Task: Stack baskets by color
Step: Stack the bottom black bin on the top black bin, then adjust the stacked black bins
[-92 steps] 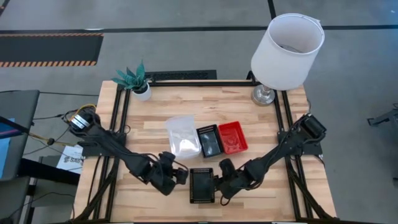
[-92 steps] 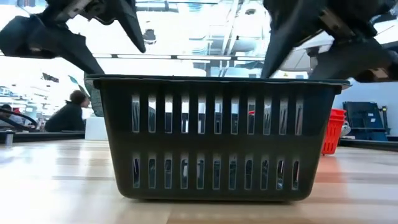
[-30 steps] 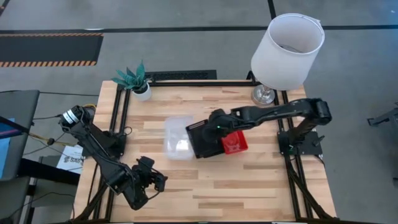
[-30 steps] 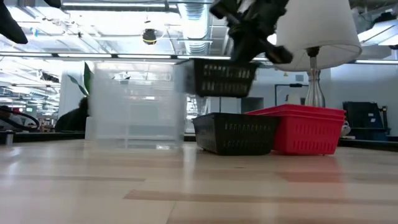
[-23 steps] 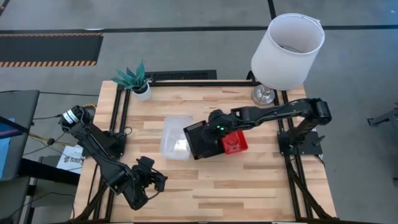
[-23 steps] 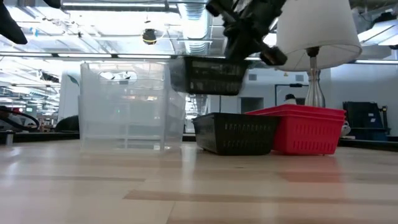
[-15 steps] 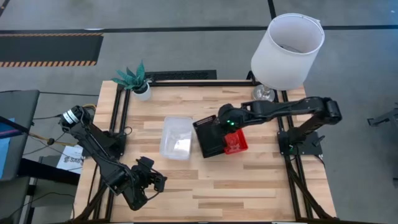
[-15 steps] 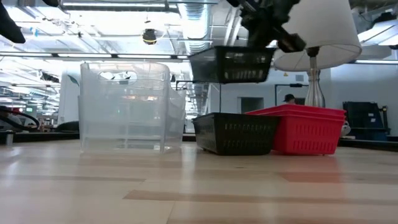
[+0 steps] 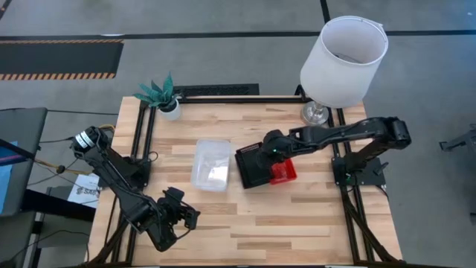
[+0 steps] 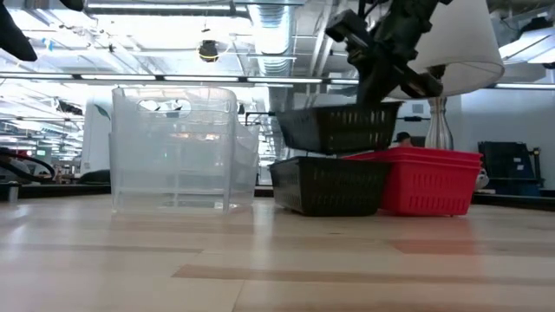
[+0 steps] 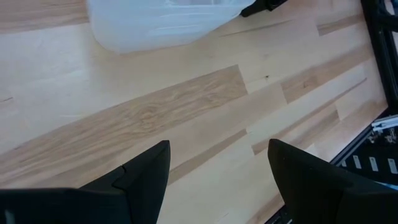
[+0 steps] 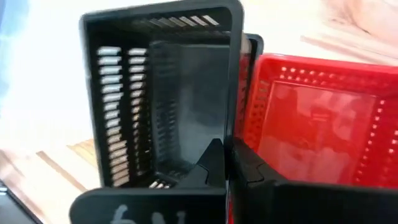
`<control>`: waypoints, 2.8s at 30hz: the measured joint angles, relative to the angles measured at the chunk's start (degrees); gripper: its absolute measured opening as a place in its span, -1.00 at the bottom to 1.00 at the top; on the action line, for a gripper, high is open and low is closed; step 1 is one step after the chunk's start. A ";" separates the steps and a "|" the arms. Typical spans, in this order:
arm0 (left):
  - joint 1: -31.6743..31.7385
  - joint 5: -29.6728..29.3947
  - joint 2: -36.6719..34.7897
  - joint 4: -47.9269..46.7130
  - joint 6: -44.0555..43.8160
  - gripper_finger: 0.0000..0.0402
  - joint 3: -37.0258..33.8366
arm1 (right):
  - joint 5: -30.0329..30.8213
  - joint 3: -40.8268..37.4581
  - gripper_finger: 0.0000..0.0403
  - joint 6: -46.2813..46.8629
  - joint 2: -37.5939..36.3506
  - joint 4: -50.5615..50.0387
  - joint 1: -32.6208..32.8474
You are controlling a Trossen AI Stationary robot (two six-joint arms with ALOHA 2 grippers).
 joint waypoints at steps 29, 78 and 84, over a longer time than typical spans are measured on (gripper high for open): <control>0.00 0.56 0.00 0.07 -0.37 0.28 0.00 | -3.34 -0.38 -0.89 2.83 6.07 6.89 1.03; -0.02 0.68 0.00 0.52 -1.30 0.28 0.00 | -12.94 0.27 -0.43 -5.04 11.65 7.17 -0.42; -0.02 0.67 0.00 0.52 -1.70 0.28 0.00 | -12.01 0.42 -0.37 -6.80 11.54 8.44 -0.69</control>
